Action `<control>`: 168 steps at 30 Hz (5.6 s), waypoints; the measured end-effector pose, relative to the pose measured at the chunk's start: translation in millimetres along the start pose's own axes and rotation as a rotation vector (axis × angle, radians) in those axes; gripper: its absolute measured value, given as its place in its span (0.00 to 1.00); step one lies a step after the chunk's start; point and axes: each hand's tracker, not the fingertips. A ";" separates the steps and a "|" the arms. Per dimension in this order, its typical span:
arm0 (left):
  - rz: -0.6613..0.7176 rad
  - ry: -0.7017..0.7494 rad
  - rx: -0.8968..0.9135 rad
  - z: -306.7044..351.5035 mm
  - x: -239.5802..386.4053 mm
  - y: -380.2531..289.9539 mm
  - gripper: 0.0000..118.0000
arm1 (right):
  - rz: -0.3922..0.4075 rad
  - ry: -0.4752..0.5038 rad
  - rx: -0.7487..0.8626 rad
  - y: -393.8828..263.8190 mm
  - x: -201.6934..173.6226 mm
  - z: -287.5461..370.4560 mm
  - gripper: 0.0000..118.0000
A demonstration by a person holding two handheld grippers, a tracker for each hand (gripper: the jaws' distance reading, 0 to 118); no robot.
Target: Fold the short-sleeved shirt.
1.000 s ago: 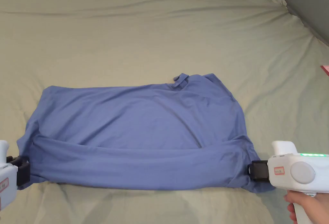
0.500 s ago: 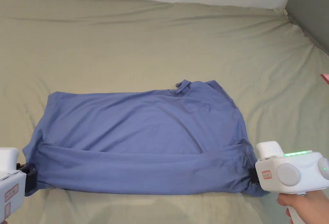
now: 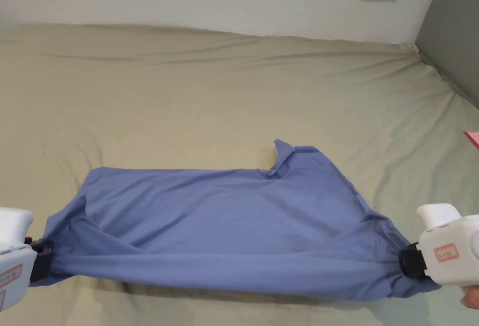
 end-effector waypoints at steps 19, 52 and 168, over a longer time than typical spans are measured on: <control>0.053 -0.066 -0.275 -87.0 -11.3 -87.1 0.23 | -0.089 0.043 -0.183 -61.7 14.0 -111.2 0.42; -0.038 0.136 0.788 128.0 109.0 75.3 0.00 | 0.262 -0.222 0.977 29.0 -182.9 120.5 0.02; -0.291 0.009 -0.238 -63.1 -7.2 -98.1 0.03 | 0.277 0.062 -0.236 -73.0 11.4 -97.3 0.02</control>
